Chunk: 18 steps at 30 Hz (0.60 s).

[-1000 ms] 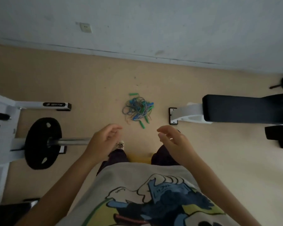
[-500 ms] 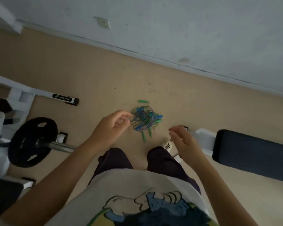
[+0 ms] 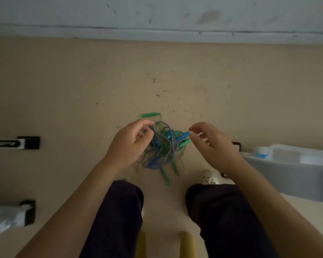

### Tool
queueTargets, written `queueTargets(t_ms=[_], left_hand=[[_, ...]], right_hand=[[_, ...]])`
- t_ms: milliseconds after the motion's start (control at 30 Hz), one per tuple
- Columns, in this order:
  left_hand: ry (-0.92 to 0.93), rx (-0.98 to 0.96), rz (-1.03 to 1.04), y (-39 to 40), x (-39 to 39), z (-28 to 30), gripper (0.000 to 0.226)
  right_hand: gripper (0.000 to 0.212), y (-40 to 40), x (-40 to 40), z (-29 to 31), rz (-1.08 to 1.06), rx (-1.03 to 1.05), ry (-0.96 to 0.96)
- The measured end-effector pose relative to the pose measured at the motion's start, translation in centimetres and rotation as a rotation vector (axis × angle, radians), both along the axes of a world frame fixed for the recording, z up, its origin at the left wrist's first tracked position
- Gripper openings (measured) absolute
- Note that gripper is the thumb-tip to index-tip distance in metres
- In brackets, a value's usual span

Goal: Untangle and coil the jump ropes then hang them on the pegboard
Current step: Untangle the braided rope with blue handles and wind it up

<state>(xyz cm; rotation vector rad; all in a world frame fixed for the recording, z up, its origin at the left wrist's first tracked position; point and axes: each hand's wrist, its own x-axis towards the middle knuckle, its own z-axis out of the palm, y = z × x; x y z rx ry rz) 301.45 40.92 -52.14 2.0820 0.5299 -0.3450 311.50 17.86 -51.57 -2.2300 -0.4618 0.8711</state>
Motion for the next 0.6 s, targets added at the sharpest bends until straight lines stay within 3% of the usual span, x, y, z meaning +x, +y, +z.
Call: queueTargets(t_ms=[100, 200, 333, 600], left_hand=[[-0.054, 0.073, -0.061, 1.5, 1.2, -6.4, 0.028], [-0.132, 0.132, -0.132, 2.8, 1.7, -8.1, 0.044], [-0.301, 0.194, -0.138, 2.8, 0.5, -5.6, 0.044], [-0.374, 0.341, -0.162, 0.3, -6.4, -1.8, 0.032]], right_hand=[[0.033, 1.7, 1.7, -5.4, 0.052, 0.007, -0.064], [0.042, 2.4, 2.5, -7.0, 0.108, 0.012, -0.179], [0.04, 2.1, 0.6, -4.8, 0.075, 0.093, -0.324], [0.036, -1.1, -5.2, -2.3, 0.098, 0.038, -0.504]])
